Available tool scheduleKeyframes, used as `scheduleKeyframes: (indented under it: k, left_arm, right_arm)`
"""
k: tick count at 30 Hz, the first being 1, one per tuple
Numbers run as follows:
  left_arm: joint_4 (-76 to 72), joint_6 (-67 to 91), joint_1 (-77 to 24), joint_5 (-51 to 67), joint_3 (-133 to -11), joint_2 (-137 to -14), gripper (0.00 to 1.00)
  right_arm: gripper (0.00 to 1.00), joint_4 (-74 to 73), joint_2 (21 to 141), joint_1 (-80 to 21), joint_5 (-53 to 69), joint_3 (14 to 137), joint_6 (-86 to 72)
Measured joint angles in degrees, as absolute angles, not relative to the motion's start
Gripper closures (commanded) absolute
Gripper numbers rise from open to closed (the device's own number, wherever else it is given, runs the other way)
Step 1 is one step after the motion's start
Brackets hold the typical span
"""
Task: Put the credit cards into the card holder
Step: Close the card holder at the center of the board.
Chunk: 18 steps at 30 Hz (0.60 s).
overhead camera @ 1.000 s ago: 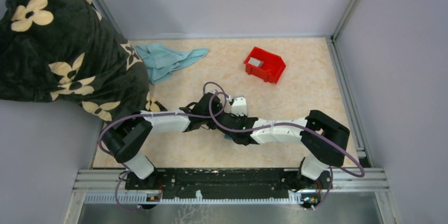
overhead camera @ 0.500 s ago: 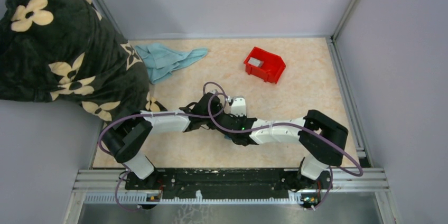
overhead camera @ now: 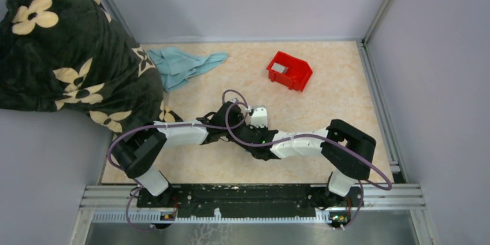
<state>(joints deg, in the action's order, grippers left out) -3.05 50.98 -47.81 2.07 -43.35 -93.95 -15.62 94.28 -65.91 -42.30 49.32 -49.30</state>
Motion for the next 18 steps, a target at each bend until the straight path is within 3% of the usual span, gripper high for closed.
scheduleKeyframes:
  k: [11, 18]
  left_arm:
    - [-3.03, 50.98, -47.9, 1.87, -43.35, -93.95, 0.66]
    - [-2.26, 51.0, -48.66, 1.74, -43.46, -93.84, 0.66]
  right_arm:
    - [1.0, -12.8, 94.35, -68.05, -47.0, 46.85, -55.02]
    - [1.0, -8.84, 88.51, -68.97, -46.65, 39.79, -62.46]
